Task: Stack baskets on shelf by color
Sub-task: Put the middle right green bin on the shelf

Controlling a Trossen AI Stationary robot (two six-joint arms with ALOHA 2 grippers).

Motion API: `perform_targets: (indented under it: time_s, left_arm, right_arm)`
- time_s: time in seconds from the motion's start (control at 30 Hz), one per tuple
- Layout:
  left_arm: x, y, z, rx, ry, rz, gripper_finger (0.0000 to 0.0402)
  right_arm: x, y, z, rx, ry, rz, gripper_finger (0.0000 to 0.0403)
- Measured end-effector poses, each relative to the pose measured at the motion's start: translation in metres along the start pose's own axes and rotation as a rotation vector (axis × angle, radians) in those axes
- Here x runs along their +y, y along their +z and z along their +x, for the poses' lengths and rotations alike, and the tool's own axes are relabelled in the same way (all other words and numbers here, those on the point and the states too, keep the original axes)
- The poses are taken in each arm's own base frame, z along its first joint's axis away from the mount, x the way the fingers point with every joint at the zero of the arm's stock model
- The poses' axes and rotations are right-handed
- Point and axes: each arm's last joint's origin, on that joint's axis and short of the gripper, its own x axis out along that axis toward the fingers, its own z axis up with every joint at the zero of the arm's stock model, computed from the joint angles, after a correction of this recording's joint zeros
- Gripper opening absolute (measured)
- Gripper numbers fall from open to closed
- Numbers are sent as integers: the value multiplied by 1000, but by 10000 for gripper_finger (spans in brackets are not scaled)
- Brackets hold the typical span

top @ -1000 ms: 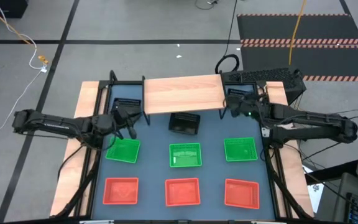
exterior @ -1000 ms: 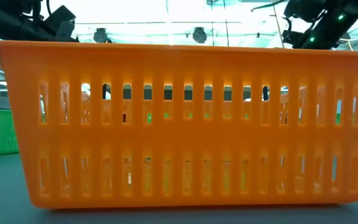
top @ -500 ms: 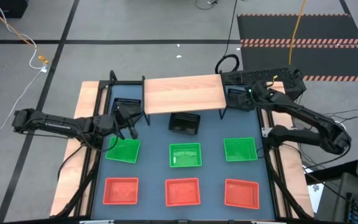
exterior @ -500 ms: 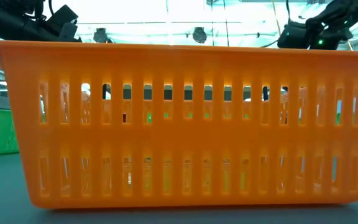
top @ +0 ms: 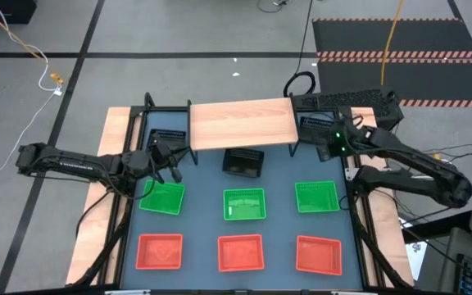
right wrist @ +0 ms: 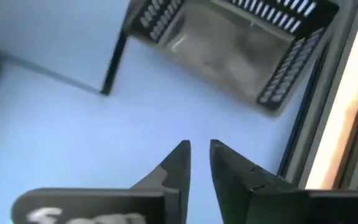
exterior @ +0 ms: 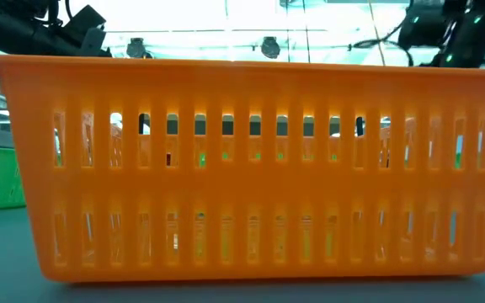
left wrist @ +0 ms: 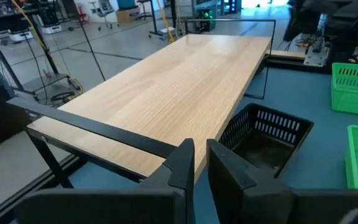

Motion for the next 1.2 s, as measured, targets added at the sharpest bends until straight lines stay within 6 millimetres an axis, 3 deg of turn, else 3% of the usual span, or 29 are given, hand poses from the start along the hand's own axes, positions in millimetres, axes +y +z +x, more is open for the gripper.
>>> perform_targets:
  time_s: [0.17, 0.43, 0.67, 0.83, 1.03, 1.2]
  left_arm:
    - [0, 0, 0, 2, -1, -31, 47]
    - [-2, -3, -1, 24, -17, -20, 47]
    - [-6, -4, -3, 29, -42, -17, 47]
    - [-8, -4, -5, 24, -32, -15, 47]
    - [-6, -1, -5, -5, 41, -5, 47]
    - [-6, 3, -5, -40, 49, 9, 47]
  right_arm:
    - [24, -7, -14, 29, 107, -42, 22]
    - [91, -33, -3, 179, 128, -163, 2]
    - [130, -61, -5, 369, 66, -208, 6]
    - [142, -74, -2, 420, 77, -188, 36]
    - [159, -78, 3, 398, 184, -174, 111]
    - [158, -76, 13, 372, 98, -121, 168]
